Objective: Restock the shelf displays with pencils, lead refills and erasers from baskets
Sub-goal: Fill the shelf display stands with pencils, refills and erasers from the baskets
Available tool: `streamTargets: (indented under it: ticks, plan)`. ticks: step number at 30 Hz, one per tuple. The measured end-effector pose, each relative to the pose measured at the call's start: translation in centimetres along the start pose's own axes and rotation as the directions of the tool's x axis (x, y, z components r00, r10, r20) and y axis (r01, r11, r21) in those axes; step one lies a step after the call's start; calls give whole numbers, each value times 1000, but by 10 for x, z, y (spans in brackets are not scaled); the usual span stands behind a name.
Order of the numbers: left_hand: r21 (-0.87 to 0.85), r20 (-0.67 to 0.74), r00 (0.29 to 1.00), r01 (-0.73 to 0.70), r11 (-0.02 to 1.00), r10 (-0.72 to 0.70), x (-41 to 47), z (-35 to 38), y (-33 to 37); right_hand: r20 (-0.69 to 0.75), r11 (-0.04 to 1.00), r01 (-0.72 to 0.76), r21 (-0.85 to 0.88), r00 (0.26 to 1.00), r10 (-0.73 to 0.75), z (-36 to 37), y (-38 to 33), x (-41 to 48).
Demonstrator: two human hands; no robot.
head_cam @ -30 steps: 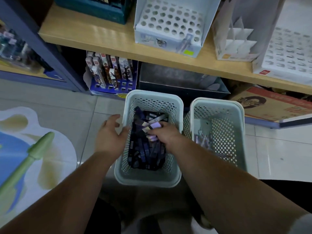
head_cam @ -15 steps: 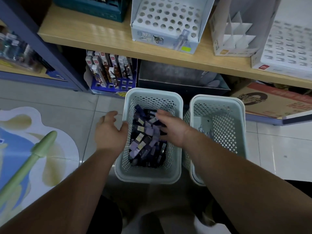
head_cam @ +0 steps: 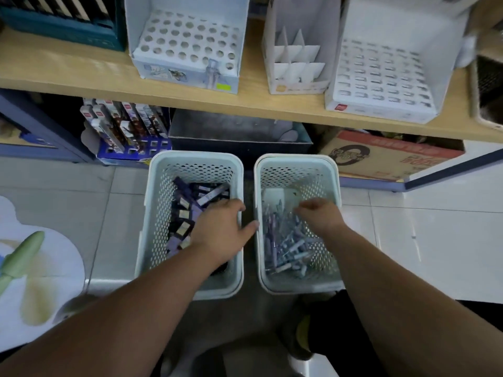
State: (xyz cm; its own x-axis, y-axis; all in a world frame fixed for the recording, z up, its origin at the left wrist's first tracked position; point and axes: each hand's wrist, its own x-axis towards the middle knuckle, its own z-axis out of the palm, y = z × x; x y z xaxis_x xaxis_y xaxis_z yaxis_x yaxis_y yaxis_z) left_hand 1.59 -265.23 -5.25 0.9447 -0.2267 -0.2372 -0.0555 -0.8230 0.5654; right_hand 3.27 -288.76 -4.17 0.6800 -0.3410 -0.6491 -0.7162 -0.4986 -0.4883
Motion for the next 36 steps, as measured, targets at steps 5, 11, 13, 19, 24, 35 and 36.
streamTargets:
  ticks: [5,11,13,19,24,35,36]
  plan:
    - [91,17,999,-39,995,37,1,16,9,50,920,102,-378,995,-90,24,42,-8]
    - [29,33,999,16,999,-17,4,22,-2,200,623,188,-759,978,-52,41,60,5]
    - [-12,31,999,18,1000,-18,3,25,-6,227,625,201,-754,973,-39,40,58,9]
    - [-47,93,996,17,999,-12,13,23,-14,294,826,88,-557,951,97,23,39,35]
    - [-56,108,994,23,998,-16,15,22,-15,246,944,-193,268,961,127,13,16,49]
    - [-77,96,995,40,996,-33,13,24,-14,168,983,-133,-127,974,153,55,51,36]
    - [-75,98,994,47,996,-40,13,24,-13,158,979,-127,-158,976,152,56,52,38]
